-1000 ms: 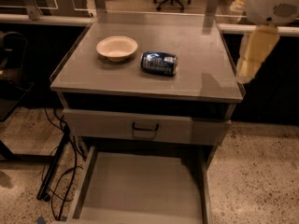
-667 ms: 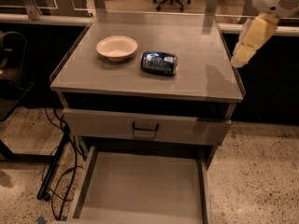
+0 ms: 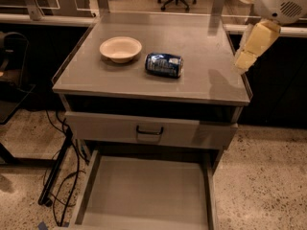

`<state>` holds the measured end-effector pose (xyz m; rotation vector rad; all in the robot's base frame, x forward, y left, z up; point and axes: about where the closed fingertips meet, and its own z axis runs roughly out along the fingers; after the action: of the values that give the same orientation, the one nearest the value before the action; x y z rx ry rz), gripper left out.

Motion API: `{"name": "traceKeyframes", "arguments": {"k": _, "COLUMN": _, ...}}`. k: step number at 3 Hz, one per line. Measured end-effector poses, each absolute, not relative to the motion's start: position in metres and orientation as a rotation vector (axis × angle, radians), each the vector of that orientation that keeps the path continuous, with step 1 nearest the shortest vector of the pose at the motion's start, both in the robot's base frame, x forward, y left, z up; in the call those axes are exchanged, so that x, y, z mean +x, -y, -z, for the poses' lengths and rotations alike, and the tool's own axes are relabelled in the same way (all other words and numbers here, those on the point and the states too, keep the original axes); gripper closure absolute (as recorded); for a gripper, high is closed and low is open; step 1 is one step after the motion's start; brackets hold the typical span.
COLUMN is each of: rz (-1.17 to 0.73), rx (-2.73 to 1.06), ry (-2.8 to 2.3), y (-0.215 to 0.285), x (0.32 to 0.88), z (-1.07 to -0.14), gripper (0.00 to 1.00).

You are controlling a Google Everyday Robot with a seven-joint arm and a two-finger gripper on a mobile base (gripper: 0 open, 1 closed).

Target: Place pepsi can into middle drawer

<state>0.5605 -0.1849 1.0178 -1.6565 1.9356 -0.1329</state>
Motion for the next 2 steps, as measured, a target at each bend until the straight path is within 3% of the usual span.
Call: {"name": "traceKeyframes", "arguments": {"k": 2, "rz": -0.043, "rx": -1.497, "ry": -1.918, "y": 0.121, "x": 0.538, "z": -0.978, "gripper": 0.00}}
